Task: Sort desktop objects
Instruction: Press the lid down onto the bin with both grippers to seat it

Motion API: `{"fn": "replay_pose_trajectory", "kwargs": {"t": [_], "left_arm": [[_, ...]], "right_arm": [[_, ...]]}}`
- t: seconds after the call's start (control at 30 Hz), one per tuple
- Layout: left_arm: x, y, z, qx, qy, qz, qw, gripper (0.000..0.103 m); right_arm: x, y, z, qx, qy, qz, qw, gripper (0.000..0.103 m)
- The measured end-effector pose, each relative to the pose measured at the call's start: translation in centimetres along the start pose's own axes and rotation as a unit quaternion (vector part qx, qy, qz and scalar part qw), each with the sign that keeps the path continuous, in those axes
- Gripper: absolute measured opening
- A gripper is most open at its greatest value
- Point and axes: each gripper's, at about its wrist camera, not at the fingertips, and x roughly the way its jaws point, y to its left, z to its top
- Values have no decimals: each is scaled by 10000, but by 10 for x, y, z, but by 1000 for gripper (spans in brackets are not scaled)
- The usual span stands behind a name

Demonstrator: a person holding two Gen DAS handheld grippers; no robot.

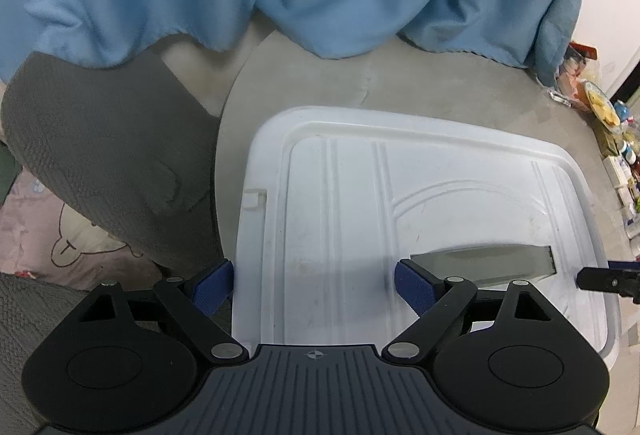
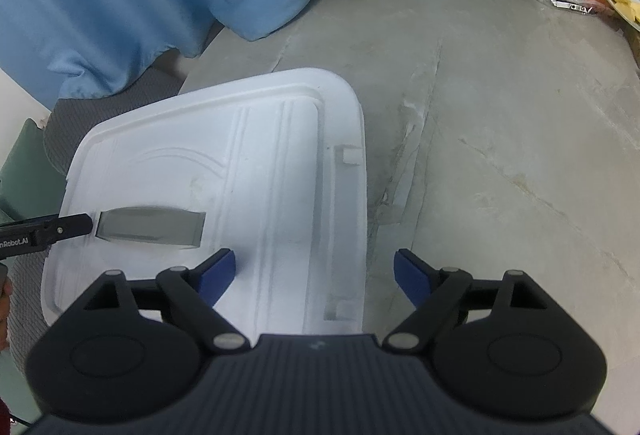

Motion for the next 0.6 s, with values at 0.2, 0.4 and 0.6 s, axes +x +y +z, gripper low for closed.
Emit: {"fn": "replay_pose_trajectory", "kwargs": {"t": [0.2, 0.4, 0.6], "left_arm": [[-3, -2, 1, 45, -7, 64, 10000, 90], [-1, -2, -1, 48, -2, 142, 9999, 99], [-1, -2, -3, 106, -71, 166, 9998, 101]], "right_arm": [[2, -4, 1, 328, 136, 40, 9994, 88], [4, -3, -1, 118, 42, 50, 9999, 90], [7, -9, -1, 156, -31, -25, 9999, 99]]}}
